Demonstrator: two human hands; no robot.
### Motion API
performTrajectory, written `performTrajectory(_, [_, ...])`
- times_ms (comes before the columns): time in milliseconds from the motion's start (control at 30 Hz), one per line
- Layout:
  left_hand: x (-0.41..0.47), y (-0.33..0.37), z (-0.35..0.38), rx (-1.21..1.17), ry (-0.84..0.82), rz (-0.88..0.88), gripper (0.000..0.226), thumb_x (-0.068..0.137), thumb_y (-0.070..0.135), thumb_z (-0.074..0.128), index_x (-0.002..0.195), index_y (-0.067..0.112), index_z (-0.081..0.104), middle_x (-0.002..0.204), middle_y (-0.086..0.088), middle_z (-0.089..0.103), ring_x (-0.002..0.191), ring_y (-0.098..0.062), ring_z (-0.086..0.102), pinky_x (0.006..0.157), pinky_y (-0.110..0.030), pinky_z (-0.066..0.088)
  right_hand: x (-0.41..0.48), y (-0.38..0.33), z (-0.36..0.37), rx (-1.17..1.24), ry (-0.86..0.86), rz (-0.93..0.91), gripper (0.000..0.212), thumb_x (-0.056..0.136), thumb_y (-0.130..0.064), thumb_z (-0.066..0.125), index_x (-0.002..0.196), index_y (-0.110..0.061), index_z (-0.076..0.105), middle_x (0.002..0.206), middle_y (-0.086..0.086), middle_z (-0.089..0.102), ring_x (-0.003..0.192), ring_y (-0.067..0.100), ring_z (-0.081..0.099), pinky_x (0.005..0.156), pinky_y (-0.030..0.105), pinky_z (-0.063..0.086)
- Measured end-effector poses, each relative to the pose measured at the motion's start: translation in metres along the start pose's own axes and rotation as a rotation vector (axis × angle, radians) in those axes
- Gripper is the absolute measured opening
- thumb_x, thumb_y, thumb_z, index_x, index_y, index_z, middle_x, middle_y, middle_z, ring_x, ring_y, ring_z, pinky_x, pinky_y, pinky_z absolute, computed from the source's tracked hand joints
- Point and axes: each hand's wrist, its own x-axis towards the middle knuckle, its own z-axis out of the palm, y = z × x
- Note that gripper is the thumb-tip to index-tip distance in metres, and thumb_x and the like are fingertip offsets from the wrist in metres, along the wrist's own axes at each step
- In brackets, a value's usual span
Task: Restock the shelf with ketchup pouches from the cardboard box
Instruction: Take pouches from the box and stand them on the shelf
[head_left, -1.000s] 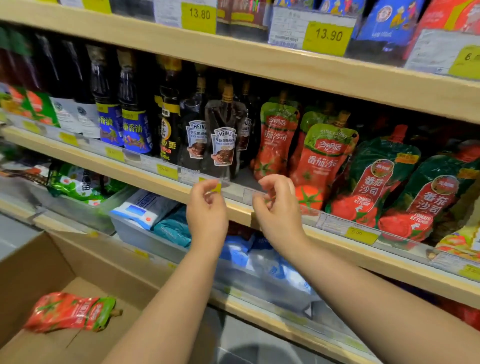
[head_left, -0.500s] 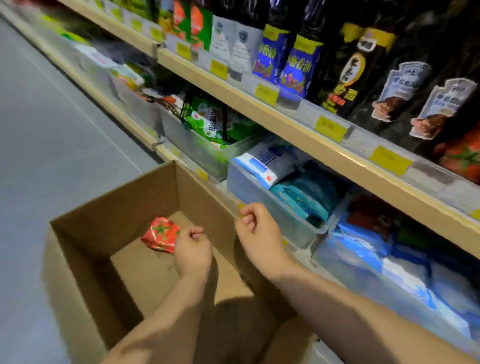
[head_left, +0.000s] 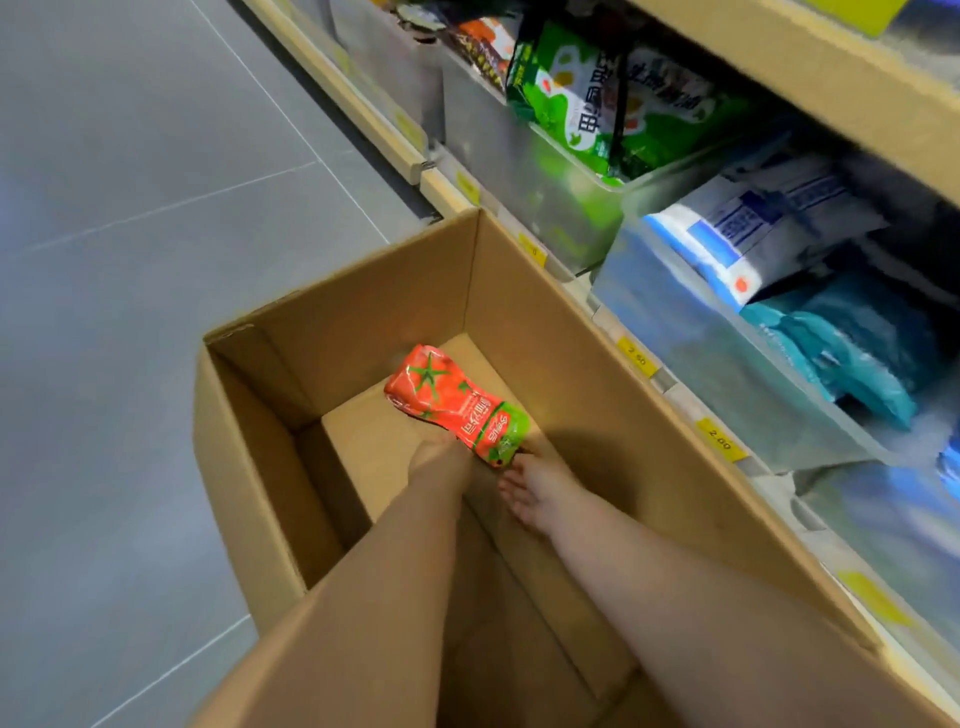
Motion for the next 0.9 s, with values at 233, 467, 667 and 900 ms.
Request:
performTrajectory(233, [-0.002,-0.011,0.003,0.31,0.025,0.312,0.039,0.086,0.017,0.044,0.121,0.026,0.06,0.123,-0.011,0.063,0.115,-0.031,0.056,0.097,-0.035,0.045,0.026,0.009,0.025,0.063,0.063,-0.069,0.031,0.095,-0.013,0.043,0.065,-0.014,0.049,0.048,0.005,0.054,0.041,0.016,0.05,0.042,0.022,0.039])
performTrajectory(467, [-0.01,-0.004,0.019,0.425,0.106,0.408,0.052,0.085,0.018,0.044,0.133,0.036,0.044,0.133,-0.014,0.048,0.121,-0.034,0.047,0.102,-0.034,0.039,-0.001,0.017,-0.002,-0.377,0.366,-0.592,0.011,0.089,-0.019,0.053,0.08,-0.016,0.056,0.08,0.005,0.059,0.077,0.022,0.054,0.068,0.027,0.036])
performTrajectory(667, [-0.023,0.009,0.009,0.125,0.338,0.442,0.029,0.086,0.016,0.049,0.113,0.021,0.058,0.115,-0.013,0.058,0.116,-0.028,0.047,0.097,-0.032,0.038,-0.053,-0.009,-0.015,-0.441,0.236,-0.976,0.014,0.094,-0.021,0.048,0.085,-0.016,0.057,0.073,-0.005,0.057,0.071,0.013,0.049,0.062,0.025,0.034])
performTrajectory(900, [-0.08,0.026,0.014,0.055,-0.201,0.624,0.041,0.097,0.017,0.043,0.138,0.011,0.044,0.137,-0.005,0.049,0.121,-0.012,0.049,0.097,-0.006,0.036,-0.103,-0.036,-0.066,-0.459,0.169,-1.108,0.017,0.094,-0.028,0.047,0.079,-0.023,0.054,0.073,-0.009,0.055,0.069,0.002,0.05,0.056,0.011,0.036])
